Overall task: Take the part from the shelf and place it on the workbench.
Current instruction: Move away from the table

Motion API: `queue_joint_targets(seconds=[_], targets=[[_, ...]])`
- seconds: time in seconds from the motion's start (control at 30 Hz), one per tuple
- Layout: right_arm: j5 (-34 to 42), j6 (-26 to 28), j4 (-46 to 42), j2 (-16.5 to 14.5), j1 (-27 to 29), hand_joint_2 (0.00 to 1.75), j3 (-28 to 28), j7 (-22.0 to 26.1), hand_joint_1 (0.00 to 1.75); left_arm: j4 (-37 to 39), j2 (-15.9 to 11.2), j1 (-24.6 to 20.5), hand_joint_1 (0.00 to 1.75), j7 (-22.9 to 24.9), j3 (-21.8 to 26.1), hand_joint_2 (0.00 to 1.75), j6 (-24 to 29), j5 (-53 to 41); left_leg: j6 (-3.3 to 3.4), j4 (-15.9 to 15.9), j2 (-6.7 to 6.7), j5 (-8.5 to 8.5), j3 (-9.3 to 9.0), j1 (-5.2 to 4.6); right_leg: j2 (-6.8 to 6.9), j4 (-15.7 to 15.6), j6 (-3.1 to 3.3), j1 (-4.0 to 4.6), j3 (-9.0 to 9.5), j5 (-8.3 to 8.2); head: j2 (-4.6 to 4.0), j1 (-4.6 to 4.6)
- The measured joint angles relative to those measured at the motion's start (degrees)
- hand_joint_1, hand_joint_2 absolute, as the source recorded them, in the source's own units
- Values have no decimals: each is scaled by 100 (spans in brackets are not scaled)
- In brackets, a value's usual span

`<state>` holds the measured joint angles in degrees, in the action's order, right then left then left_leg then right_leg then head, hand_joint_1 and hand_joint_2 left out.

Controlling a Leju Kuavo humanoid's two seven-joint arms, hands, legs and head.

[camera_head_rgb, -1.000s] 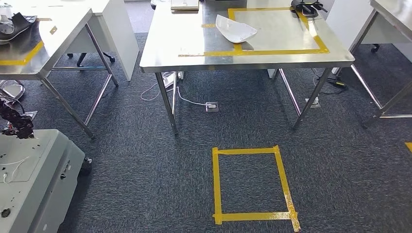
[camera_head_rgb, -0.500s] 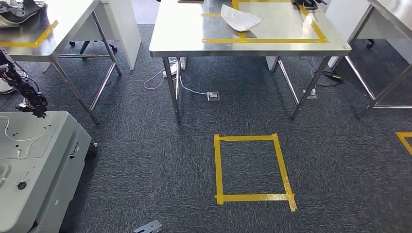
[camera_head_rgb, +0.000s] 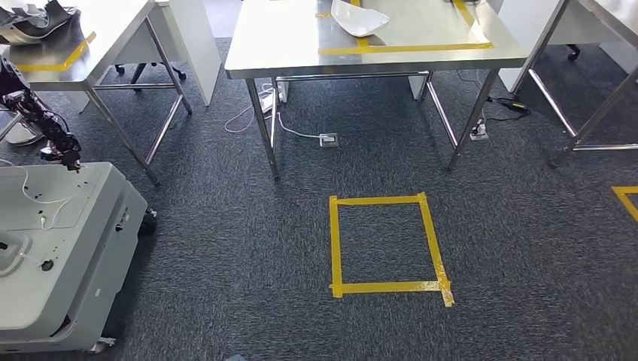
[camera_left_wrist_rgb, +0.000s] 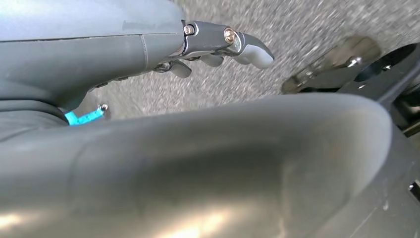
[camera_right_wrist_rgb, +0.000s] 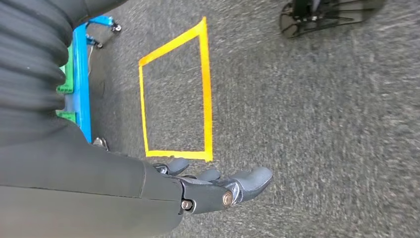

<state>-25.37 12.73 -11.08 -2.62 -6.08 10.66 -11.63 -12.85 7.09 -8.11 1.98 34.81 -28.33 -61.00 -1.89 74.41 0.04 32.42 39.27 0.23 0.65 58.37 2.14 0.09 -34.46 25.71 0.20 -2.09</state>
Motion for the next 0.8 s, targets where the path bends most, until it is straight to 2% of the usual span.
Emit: queue_joint_targets(seconds=[0.03,0.07,0.1,0.13,0.17,0.2,0.23,0.27,0.3,0.33,0.4,0.43,0.47,0.5,0.53,0.57,0.6,0.63,0.67,0.73,0.77,0.8], targets=[[5,-14,0,-2,-8,175,-9,16,0,0,-3,5,0,-13,3,0,0,10,52,-264,-1,-144,-246,-18,5,3,0,20,-71,-62,0,0],[18,-29,0,-16,-15,175,-14,40,0,-4,-15,3,0,-24,7,0,0,19,125,-666,-1,-215,-550,-49,10,6,-4,28,-125,-119,0,1],[35,-44,0,-32,-21,131,-16,68,0,-9,-25,-2,0,-32,11,0,0,27,186,-1106,3,-218,-861,-77,13,8,-16,33,-171,-171,0,3],[51,-57,0,-50,-26,87,-16,95,0,-13,-37,-6,0,-35,16,0,0,34,226,-1454,2,-193,-1095,-110,20,3,-37,26,-197,-224,0,4],[63,-69,0,-66,-32,44,-16,114,0,-16,-47,-7,0,-37,22,0,0,39,251,-1669,2,-149,-1213,-140,27,-7,-65,5,-209,-275,0,-1],[70,-75,0,-73,-37,0,-16,125,0,-16,-50,-6,0,-37,28,0,0,42,258,-1762,1,-163,-1241,-160,32,-25,-100,-12,-215,-329,0,-9],[69,-92,0,-77,-38,0,-16,131,0,-14,-49,-2,0,-35,34,0,0,45,276,-1797,5,-229,-1211,-157,34,-39,-134,-27,-225,-372,0,-20],[63,-124,0,-81,-38,0,-16,137,0,-12,-52,0,0,-31,41,0,0,55,306,-1842,16,-300,-1180,-147,18,-23,-172,-34,-247,-349,0,-29],[46,-174,1,-87,-35,0,-20,145,0,-10,-57,1,0,-27,53,0,0,72,343,-1879,27,-382,-1135,-126,-1,71,-210,-35,-288,-212,0,-32],[25,-232,1,-92,-33,0,-26,155,0,-9,-60,4,0,-23,68,0,0,97,368,-1907,36,-464,-1081,-103,-22,263,-245,-40,-352,20,0,-32],[-28,-322,2,-99,-49,0,-49,169,0,-8,-67,21,0,-19,103,0,0,153,389,-1892,42,-606,-911,-97,-46,909,-316,-75,-497,609,0,-29],[-49,-345,2,-99,-64,0,-58,166,0,-5,-67,40,0,-19,120,0,0,174,376,-1872,48,-677,-815,-91,-47,1214,-348,-93,-529,764,0,-28],[-72,-364,2,-98,-81,0,-68,155,0,-3,-67,65,0,-19,141,0,0,192,356,-1844,55,-746,-703,-79,-47,1403,-381,-108,-497,775,0,-28],[-94,-381,2,-98,-96,0,-78,138,0,1,-67,90,0,-19,163,0,0,206,331,-1804,62,-806,-584,-61,-46,1412,-410,-123,-383,654,0,-28],[-122,-398,2,-98,-109,0,-94,121,0,4,-68,111,0,-18,184,0,0,219,300,-1748,67,-860,-459,-36,-46,1231,-441,-141,-175,482,0,-28],[-150,-413,1,-99,-125,0,-116,105,0,5,-69,126,0,-17,205,0,0,231,261,-1681,66,-906,-338,-16,-51,894,-476,-158,86,416,0,-27],[-176,-425,1,-101,-142,0,-140,93,0,5,-71,134,0,-16,221,0,0,239,221,-1612,61,-944,-236,-4,-64,524,-475,-155,343,441,0,-22],[-199,-435,1,-102,-158,0,-159,85,0,5,-73,137,0,-14,236,0,0,244,177,-1559,55,-981,-171,-3,-78,245,-444,-150,517,508,0,-22],[-214,-442,0,-104,-175,0,-173,75,0,4,-74,136,0,-12,249,0,0,248,136,-1527,50,-1019,-137,-9,-93,84,-390,-136,597,605,0,-24],[-226,-449,1,-105,-193,0,-190,57,0,4,-76,137,0,-9,266,0,1,251,63,-1530,40,-1102,-123,-5,-95,76,-247,-114,561,580,0,-31],[-227,-452,1,-105,-204,0,-197,50,0,5,-77,141,0,-8,272,0,1,252,31,-1509,32,-1074,-98,6,-80,76,-189,-113,522,539,0,-32],[-229,-456,2,-105,-214,0,-203,46,0,7,-77,150,0,-3,274,0,1,252,1,-1427,25,-943,-53,19,-65,70,-134,-111,471,478,0,-33]])
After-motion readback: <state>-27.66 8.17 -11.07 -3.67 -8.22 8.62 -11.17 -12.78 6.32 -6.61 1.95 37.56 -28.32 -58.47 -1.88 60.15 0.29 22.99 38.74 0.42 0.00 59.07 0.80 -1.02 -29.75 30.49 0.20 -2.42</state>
